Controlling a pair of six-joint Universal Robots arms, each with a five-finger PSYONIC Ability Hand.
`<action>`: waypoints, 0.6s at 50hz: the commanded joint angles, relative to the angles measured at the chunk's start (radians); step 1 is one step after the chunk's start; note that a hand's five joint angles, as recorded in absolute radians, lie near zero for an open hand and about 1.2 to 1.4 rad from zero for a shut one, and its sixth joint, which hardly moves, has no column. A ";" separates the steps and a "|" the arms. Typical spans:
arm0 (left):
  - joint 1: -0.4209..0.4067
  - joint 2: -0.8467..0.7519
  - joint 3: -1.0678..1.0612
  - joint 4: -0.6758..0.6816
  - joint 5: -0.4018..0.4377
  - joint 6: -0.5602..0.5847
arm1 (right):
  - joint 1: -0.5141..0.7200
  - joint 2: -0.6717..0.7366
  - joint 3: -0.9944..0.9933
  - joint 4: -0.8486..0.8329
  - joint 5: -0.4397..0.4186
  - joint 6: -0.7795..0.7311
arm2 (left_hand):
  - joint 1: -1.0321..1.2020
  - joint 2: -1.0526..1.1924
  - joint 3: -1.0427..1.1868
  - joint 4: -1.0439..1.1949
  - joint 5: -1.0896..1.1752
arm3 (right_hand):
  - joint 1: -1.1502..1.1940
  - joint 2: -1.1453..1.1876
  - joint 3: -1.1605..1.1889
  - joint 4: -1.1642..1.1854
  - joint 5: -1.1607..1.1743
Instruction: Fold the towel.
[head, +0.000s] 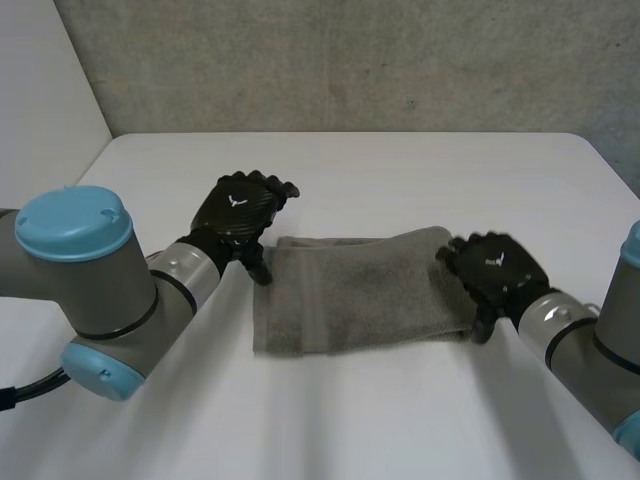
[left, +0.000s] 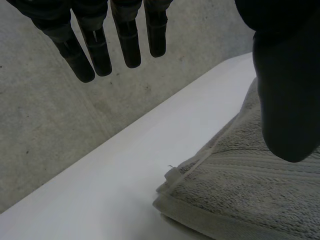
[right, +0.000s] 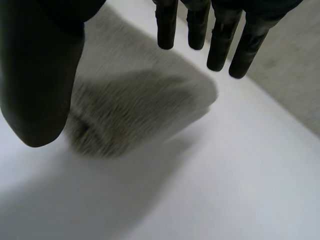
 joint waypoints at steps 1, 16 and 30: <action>0.000 -0.008 -0.004 0.000 0.000 -0.001 | -0.008 0.113 -0.008 -0.021 -0.039 -0.021 | -0.043 -0.043 -0.048 -0.043 -0.225 | 0.268 0.253 0.254 0.242 0.263; 0.004 0.006 -0.010 -0.002 0.000 -0.003 | 0.019 0.024 -0.031 -0.162 0.086 -0.111 | -0.046 -0.046 -0.051 -0.046 -0.228 | 1.166 1.151 1.153 1.140 1.161; 0.043 0.089 0.000 -0.002 -0.060 -0.011 | 0.493 0.220 -0.275 -0.127 0.068 -0.418 | -0.052 -0.052 -0.057 -0.052 -0.234 | 1.166 1.151 1.153 1.140 1.161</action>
